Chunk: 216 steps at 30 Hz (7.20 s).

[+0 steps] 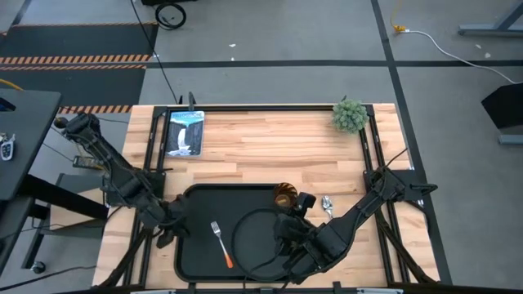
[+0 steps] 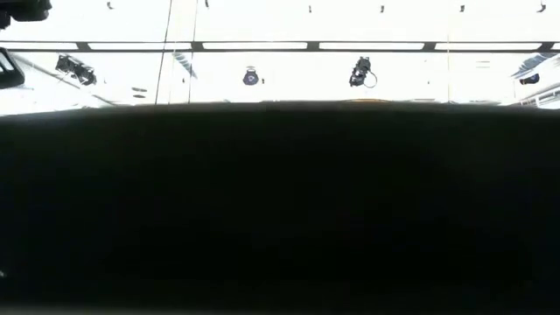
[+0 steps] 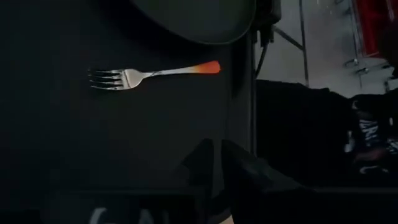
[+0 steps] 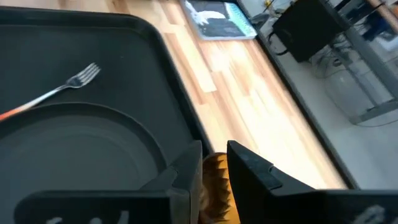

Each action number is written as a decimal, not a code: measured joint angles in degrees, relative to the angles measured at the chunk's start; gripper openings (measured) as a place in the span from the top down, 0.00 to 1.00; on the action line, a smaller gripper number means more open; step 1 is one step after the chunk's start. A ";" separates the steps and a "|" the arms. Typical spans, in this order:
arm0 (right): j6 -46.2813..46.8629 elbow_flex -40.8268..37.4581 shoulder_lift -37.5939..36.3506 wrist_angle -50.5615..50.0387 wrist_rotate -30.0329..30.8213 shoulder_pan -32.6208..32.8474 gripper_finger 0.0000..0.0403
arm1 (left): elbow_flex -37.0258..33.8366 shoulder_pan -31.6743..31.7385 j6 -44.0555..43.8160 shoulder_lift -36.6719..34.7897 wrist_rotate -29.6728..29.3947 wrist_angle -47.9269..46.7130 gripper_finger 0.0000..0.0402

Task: Pick and place plate/cup/fork/spoon on tray
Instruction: Put the orange fork on the left side of the black tray, then put the yellow spoon on the left side of the black tray

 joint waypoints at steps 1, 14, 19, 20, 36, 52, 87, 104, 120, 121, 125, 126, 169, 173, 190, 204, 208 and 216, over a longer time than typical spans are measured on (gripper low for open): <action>0.03 0.00 0.00 0.35 -0.37 0.00 0.80 | 0.00 0.00 -0.01 0.67 0.03 0.03 0.90; 1.46 0.00 0.00 0.72 -0.17 0.17 0.80 | -0.02 0.20 3.77 13.53 -6.16 7.03 0.90; 1.43 0.00 0.00 2.21 -0.05 0.17 0.80 | -0.02 0.81 4.99 19.88 -6.14 8.71 0.90; 1.44 0.00 0.00 2.29 -0.04 0.17 0.80 | -0.01 1.09 5.40 20.91 -6.15 8.85 0.90; 1.15 0.00 0.00 3.55 -0.05 0.17 0.80 | 7.76 6.42 17.50 33.80 -6.32 3.55 0.90; 0.85 0.00 0.00 4.34 -0.05 0.17 0.80 | 7.76 6.99 18.12 35.32 -9.76 3.04 0.90; 0.33 -0.02 0.00 4.70 0.00 0.28 0.80 | 8.43 6.95 27.02 34.60 -17.43 -2.61 0.90; -3.26 -0.02 0.00 7.67 0.81 0.28 0.80 | 8.48 10.43 20.62 38.24 -16.15 3.88 0.90; -2.16 -0.02 0.00 6.65 -2.84 0.39 0.80 | 8.52 11.81 21.82 38.21 -14.47 4.55 0.90; -1.48 -0.02 0.00 6.23 -3.84 0.48 0.80 | 8.53 11.80 21.55 38.21 -13.85 4.82 0.90; 2.36 -0.02 0.00 4.46 -7.68 1.48 0.80 | 8.55 11.82 20.42 38.19 -13.62 6.96 0.90; 3.87 -0.02 0.00 3.63 -8.80 1.93 0.80 | 8.57 11.82 20.44 38.19 -14.12 7.82 0.90; 51.93 -68.65 -24.41 26.99 -42.32 5.57 0.69 | 12.85 10.13 20.67 28.68 -16.01 -1.61 0.86; 51.03 -69.53 -24.41 27.56 -43.27 4.74 0.60 | 12.85 10.49 20.48 28.68 -15.99 -1.61 0.82; 49.24 -72.32 -24.46 32.56 -45.55 3.43 0.61 | 12.85 10.47 20.49 28.70 -15.98 -1.59 0.81; 49.83 -73.70 -24.41 36.21 -42.16 3.41 0.61 | 12.84 10.47 20.43 28.72 -15.59 -1.57 0.81; 51.23 -76.94 -24.73 40.27 -41.68 3.43 0.62 | 12.83 10.49 20.45 28.72 -15.53 -1.57 0.81; 52.46 -78.38 -24.74 40.82 -40.62 3.49 0.74 | 12.83 10.49 20.43 28.72 -15.55 -1.57 0.81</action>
